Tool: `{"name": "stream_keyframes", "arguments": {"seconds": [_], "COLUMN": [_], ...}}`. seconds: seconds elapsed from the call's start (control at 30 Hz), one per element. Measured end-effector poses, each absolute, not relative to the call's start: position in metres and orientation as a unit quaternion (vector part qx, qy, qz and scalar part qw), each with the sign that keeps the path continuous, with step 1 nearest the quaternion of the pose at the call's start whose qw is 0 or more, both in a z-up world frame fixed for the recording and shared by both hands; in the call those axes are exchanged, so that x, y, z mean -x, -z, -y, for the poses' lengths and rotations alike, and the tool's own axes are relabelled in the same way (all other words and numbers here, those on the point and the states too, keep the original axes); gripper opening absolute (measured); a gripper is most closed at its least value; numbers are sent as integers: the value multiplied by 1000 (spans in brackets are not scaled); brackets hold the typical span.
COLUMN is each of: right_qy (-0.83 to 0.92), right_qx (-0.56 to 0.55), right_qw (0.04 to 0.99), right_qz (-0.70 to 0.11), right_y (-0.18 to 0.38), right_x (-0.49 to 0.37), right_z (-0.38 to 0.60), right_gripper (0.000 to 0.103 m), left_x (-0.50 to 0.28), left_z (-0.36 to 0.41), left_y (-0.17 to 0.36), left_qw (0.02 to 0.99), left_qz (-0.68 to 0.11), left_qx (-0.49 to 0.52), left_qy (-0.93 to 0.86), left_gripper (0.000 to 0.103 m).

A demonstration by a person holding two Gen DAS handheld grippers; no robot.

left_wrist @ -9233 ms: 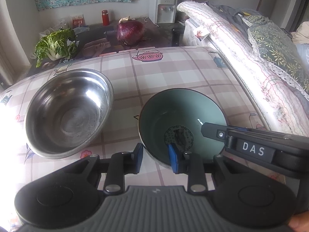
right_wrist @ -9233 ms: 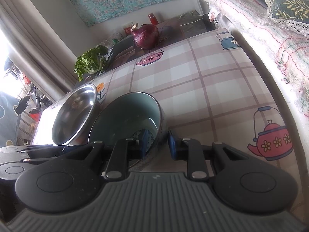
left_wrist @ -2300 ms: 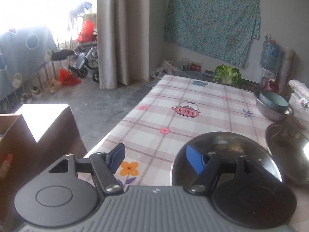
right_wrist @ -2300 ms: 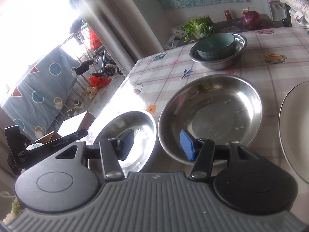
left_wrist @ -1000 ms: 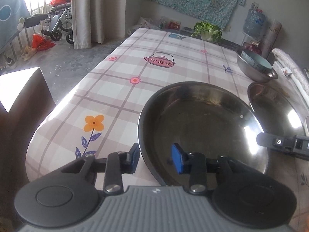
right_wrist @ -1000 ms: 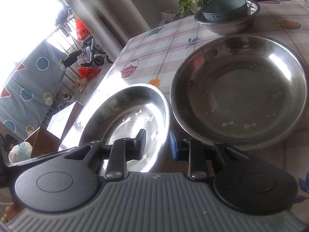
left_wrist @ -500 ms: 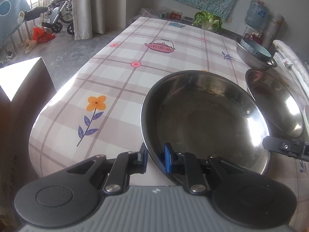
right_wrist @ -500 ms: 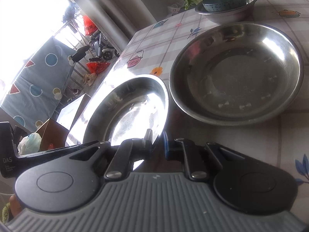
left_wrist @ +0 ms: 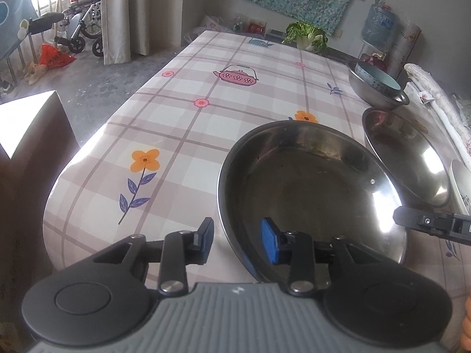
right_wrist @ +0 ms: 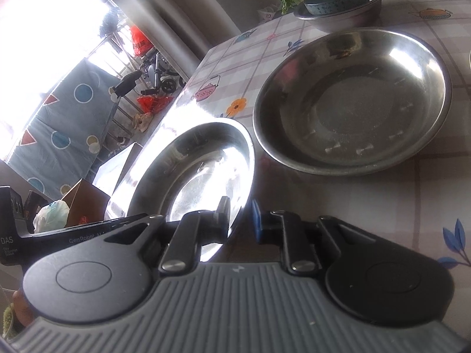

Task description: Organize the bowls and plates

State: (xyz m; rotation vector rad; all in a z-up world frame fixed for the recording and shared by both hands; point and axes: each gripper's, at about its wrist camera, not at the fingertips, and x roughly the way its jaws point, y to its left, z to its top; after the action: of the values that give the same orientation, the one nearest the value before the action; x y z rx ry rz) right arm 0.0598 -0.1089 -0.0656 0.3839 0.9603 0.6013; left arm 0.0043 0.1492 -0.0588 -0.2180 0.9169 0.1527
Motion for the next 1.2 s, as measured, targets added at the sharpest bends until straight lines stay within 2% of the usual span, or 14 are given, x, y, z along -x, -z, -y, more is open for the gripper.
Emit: {"name": "stream_keyframes", "arguments": {"seconds": [0.3, 0.5, 1.2], "right_qy": [-263, -264, -255], "right_qx": [-166, -168, -172], "right_qw": [843, 843, 847], "right_qz": [-439, -437, -435], "right_y": [63, 62, 58], "right_x": [-70, -70, -66], "right_z": [102, 102, 110], "right_gripper": [14, 13, 13], "left_x": [-19, -15, -12], "left_z": [-149, -153, -139], "left_y": [64, 65, 67], "left_qw": [890, 887, 890], "left_qz": [-434, -435, -441], "left_qx": [118, 134, 94], "left_qy": [-79, -79, -65], "left_gripper": [35, 28, 29]}}
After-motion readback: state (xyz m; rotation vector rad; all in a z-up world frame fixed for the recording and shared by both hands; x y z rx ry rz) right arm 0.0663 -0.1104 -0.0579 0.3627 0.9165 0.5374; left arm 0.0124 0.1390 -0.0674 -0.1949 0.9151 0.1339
